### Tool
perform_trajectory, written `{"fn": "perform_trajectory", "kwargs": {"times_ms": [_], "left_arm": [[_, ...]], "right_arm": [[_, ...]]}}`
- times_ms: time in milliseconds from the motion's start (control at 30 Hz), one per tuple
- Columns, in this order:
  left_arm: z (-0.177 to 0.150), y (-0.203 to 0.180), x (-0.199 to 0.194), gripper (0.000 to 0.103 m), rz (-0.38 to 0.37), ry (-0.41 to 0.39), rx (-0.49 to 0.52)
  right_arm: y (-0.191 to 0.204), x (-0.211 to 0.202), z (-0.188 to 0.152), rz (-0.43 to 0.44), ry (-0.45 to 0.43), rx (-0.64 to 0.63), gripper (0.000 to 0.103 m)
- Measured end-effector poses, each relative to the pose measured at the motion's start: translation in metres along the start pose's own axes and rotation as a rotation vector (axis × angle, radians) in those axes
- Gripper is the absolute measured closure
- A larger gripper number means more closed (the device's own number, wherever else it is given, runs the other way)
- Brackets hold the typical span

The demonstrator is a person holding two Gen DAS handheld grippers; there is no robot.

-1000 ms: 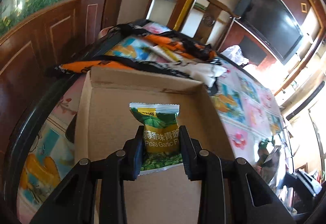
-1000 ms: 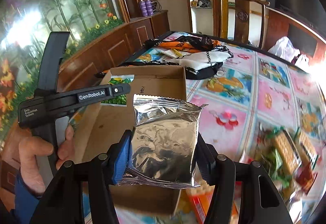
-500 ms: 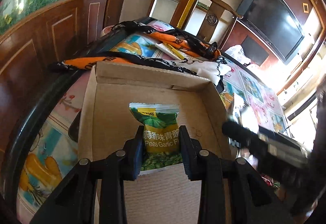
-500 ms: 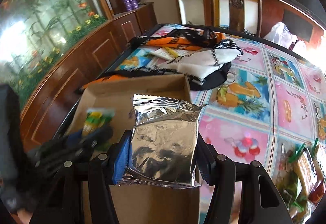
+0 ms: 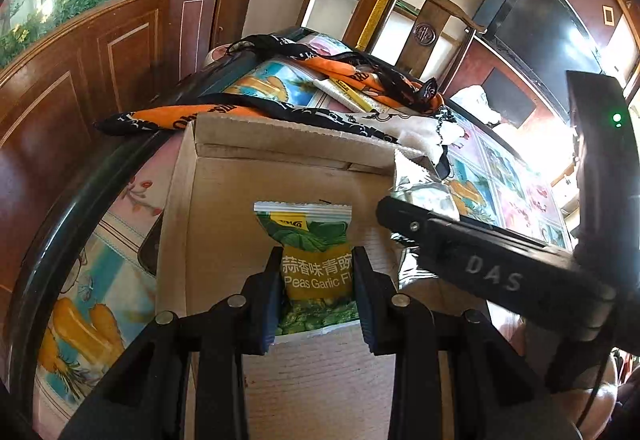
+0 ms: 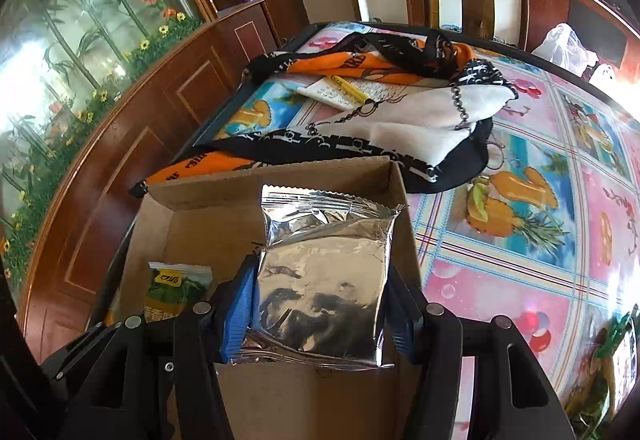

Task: Organize snacks
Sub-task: 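Carry the green packet in the left tool while the right tool carries the silver packet to the box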

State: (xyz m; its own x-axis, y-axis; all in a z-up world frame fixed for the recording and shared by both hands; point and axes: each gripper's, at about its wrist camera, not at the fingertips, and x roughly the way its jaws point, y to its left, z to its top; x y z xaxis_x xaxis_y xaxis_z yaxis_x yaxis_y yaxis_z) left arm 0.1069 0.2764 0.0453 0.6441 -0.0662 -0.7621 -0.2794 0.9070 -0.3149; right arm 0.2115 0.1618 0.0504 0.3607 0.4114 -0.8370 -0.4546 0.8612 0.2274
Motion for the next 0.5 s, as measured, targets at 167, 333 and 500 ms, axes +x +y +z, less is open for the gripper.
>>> {"fn": "perform_trajectory", "kwargs": {"times_ms": [167,333,500], "left_arm": [[0.001,0.003,0.003,0.072,0.010,0.017,-0.017],[0.000,0.002,0.003,0.072,0.023,0.014,-0.006],[0.000,0.004,0.002,0.072,0.021,0.011,-0.017]], "right_arm": [[-0.001,0.013,-0.003,-0.003,0.022,0.000,0.041],[-0.004,0.019,-0.003,0.006,0.034,0.016,0.041],[-0.005,0.016,-0.004,0.024,0.030,0.025,0.040]]}}
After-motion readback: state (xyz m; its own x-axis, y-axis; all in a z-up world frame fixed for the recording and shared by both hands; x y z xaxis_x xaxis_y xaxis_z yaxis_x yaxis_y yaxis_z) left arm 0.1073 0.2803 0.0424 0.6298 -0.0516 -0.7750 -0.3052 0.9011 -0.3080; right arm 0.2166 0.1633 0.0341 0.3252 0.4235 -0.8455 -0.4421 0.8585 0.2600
